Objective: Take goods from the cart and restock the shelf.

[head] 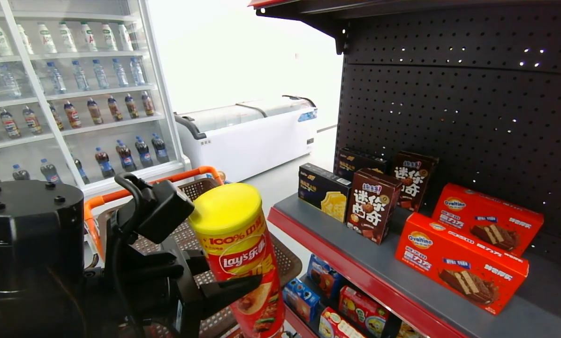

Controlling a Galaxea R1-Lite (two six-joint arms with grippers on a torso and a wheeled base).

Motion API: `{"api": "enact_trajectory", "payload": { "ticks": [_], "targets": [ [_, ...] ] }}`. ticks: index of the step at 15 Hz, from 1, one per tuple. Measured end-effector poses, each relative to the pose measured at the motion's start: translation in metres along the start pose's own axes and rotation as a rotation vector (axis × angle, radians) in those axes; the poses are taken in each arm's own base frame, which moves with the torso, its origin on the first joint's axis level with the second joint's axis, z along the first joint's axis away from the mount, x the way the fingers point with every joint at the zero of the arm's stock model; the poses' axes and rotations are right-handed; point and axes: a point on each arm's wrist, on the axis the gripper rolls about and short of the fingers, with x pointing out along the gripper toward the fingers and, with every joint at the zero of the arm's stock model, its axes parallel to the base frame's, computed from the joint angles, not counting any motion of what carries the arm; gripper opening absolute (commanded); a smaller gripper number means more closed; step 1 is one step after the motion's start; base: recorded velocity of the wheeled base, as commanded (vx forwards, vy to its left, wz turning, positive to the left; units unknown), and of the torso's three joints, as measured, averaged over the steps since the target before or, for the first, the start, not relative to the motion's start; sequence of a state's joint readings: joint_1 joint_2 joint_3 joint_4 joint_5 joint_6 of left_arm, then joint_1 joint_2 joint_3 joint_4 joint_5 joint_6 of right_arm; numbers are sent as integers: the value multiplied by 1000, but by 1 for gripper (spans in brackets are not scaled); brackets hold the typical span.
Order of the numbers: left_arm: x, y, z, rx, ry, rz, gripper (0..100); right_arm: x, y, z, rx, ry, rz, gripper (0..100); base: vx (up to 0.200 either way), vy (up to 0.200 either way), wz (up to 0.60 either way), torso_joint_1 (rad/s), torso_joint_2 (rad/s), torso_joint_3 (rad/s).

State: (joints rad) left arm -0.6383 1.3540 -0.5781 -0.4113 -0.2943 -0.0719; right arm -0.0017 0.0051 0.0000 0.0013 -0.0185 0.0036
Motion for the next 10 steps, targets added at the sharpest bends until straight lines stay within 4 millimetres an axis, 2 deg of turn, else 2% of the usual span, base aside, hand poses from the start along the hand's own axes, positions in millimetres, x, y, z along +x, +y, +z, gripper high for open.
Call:
{"api": "enact_trajectory", "payload": {
  "ticks": [10],
  "targets": [
    [-1, 0, 2, 2, -8, 4, 0, 0, 0, 0, 0, 0, 0, 100, 0, 0, -600, 1, 2, 2]
  ]
}}
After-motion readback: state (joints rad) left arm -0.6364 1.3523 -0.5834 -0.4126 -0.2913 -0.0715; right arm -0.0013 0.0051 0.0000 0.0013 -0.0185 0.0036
